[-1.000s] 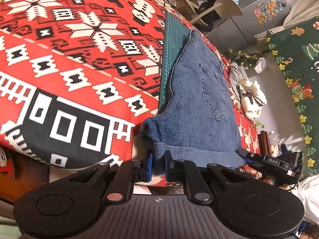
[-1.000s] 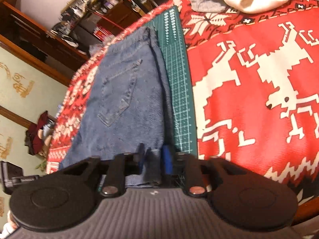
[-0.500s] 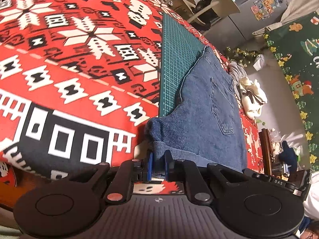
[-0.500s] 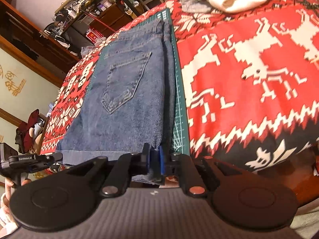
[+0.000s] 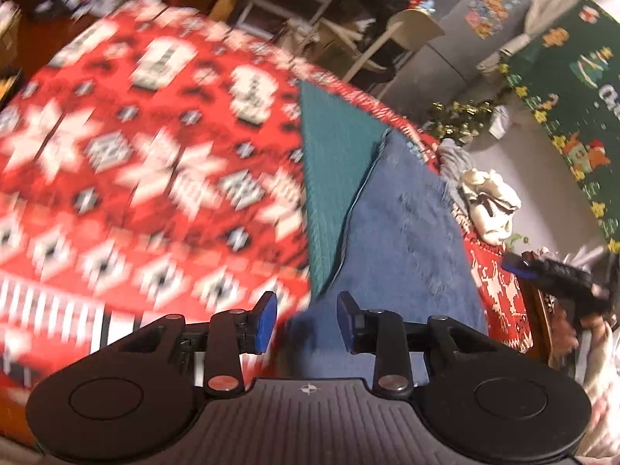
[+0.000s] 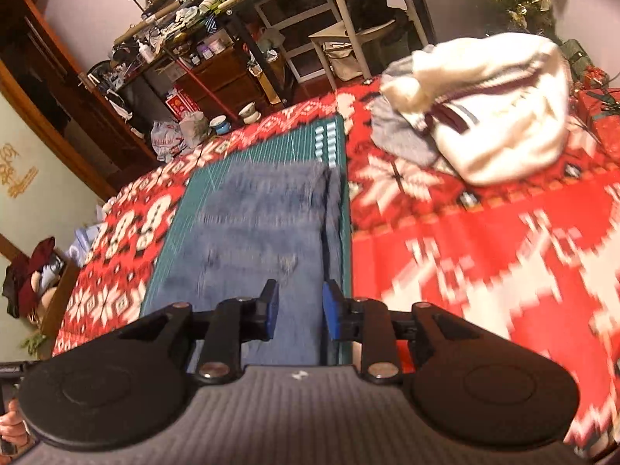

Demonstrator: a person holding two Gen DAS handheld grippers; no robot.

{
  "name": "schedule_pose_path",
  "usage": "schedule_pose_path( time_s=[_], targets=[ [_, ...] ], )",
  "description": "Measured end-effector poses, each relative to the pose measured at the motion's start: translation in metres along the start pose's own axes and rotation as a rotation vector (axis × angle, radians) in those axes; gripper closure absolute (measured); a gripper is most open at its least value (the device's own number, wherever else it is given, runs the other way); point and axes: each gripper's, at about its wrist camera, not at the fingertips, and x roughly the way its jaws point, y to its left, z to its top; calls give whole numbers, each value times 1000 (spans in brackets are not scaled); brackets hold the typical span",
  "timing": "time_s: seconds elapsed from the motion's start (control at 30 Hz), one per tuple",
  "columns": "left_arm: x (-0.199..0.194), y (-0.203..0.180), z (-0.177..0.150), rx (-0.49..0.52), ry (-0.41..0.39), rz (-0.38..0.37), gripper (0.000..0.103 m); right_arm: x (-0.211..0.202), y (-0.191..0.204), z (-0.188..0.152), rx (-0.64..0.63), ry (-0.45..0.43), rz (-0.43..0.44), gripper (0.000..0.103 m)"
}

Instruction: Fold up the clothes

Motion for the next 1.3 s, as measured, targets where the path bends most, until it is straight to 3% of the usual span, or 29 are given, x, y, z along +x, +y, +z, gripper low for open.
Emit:
schedule_pose_path(
  time_s=[0.17,0.27,0.43,0.77,0.83,0.9,0.97,1.13,1.3],
  targets=[
    [54,-34,51,108,14,-66,55,49,-2,33,27,12,-4,73],
    [100,-54,73,148,72,-101,54,74,-7,45,54,28,-9,72],
    [159,-77,96,236,138,-88,53,105,-23,54,103,54,-1,69],
    [182,-65,100,177,143,-115,52,129,-24,54,46,80,-10,67],
    [183,-64,100,157,136,-114,58,129,-25,54,55,77,-6,68],
    [185,-65,100,151,121,-79,83,129,-20,53,27,65,-28,85],
    [186,-68,100,159,111,-55,90,129,-15,53,5,58,-44,89],
    [183,-85,102,247,95,-3,91,126,1,60,-32,49,-66,92],
    [190,-82,124,218,78,3,92,135,4,80,-36,35,-69,92]
  ],
)
